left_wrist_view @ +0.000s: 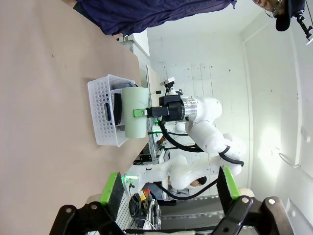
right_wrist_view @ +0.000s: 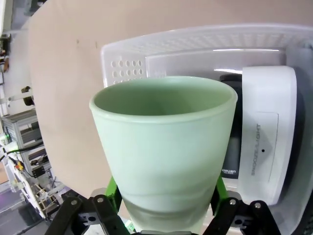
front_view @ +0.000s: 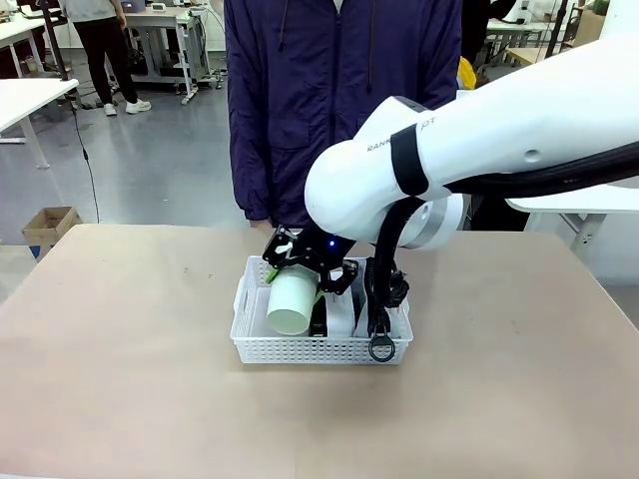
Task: Efficiently arrange items inside the basket to fit them all.
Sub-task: Pick up the Reusable plastic cup and place it inside the Organizing basket.
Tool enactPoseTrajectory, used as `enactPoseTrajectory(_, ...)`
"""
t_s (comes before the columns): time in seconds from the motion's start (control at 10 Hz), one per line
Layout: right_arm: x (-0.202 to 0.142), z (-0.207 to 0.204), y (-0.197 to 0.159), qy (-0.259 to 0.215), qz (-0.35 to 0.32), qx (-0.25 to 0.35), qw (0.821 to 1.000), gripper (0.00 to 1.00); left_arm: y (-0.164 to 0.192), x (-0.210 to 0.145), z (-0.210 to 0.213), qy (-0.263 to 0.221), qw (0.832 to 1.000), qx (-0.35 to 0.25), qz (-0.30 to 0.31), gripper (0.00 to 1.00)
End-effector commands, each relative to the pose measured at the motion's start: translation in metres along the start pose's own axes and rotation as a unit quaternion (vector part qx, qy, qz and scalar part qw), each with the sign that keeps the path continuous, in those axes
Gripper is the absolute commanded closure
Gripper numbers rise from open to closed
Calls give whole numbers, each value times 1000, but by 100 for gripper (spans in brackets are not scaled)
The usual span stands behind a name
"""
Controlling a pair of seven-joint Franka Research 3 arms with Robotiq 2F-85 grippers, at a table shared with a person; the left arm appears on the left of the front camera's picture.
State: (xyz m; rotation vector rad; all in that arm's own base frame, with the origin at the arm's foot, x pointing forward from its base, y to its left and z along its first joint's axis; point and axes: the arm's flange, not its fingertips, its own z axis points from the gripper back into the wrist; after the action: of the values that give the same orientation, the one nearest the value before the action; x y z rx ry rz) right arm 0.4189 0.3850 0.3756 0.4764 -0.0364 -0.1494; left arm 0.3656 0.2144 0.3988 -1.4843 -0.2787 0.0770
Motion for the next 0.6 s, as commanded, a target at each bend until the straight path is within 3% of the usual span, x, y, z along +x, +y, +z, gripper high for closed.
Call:
enactPoseTrajectory(0.0, 7, -11, 21, 13, 0, -30, 999, 15, -4, -2, -1, 1, 1000, 6, 0, 0)
enactPoseTrajectory(0.5, 23, -49, 27, 52, 13, -66, 996, 15, -4, -2, -1, 1, 1000, 6, 0, 0)
